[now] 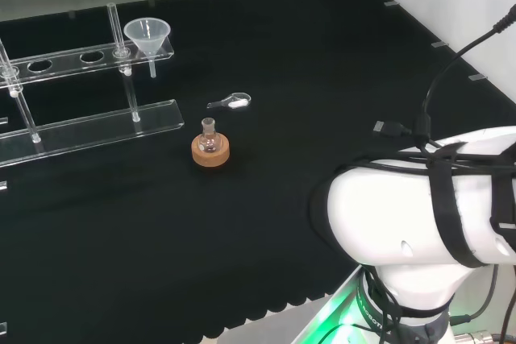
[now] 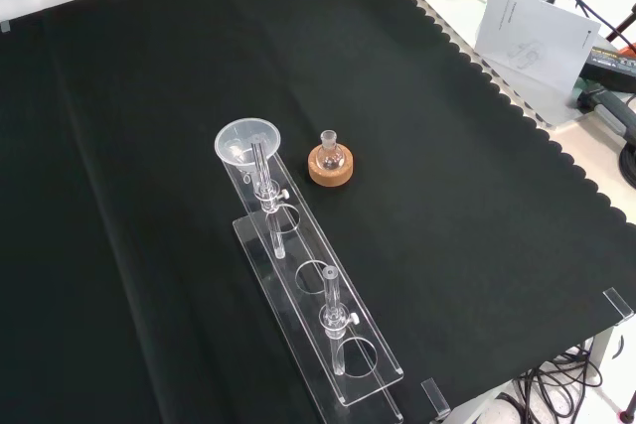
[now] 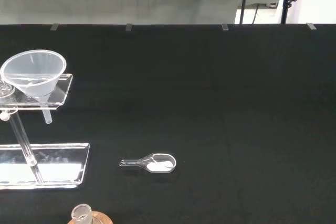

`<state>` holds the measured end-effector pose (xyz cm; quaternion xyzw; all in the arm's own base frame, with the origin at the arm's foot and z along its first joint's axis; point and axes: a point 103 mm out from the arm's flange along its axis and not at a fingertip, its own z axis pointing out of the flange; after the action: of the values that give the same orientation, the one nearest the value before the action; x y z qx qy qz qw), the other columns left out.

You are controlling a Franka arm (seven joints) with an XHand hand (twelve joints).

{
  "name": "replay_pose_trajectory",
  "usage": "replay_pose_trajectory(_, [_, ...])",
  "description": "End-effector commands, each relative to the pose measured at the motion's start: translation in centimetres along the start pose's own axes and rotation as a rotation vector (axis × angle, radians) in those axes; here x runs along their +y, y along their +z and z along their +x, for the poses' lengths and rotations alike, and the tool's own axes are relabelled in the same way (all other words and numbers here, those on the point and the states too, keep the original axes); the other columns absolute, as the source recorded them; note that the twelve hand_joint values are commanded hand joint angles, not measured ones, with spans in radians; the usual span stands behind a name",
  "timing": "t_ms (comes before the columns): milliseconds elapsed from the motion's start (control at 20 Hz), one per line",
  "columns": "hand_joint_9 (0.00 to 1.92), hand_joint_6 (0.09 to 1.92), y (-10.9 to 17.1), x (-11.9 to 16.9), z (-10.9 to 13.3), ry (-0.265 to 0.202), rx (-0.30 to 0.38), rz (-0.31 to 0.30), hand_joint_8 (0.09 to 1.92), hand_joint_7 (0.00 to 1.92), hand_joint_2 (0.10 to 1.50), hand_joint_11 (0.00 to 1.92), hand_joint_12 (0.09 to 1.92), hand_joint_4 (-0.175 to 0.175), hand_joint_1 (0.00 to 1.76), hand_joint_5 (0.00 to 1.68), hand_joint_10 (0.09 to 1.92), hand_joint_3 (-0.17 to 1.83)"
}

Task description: Pick up the funnel from the transparent funnel stand.

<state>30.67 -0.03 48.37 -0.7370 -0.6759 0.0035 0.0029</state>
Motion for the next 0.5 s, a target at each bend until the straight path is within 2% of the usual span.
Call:
replay_pose_trajectory(50, [0.02, 0.09, -0.2, 0.0, 0.0, -0.002, -0.012, -0.006, 0.18, 0.0, 1.12, 0.02, 1.39, 0.027, 0.09, 0.18, 0.66, 0.36])
replay_pose_trajectory(250, [0.01, 0.09, -0.5, 0.0, 0.8, 0.003, -0.009, -0.008, 0.17, 0.0, 1.19, 0.0, 1.37, 0.037, 0.03, 0.19, 0.63, 0.37])
replay_pose_trajectory(450, [0.01, 0.09, -0.2, 0.5, 0.5, 0.02, 0.003, -0.002, 0.17, 0.0, 1.2, 0.0, 1.37, 0.038, 0.02, 0.19, 0.63, 0.37])
replay_pose_trajectory(500, [0.02, 0.09, -0.1, 0.7, -0.2, 0.024, 0.007, 0.0, 0.17, 0.0, 1.2, 0.0, 1.37, 0.038, 0.03, 0.19, 0.62, 0.37])
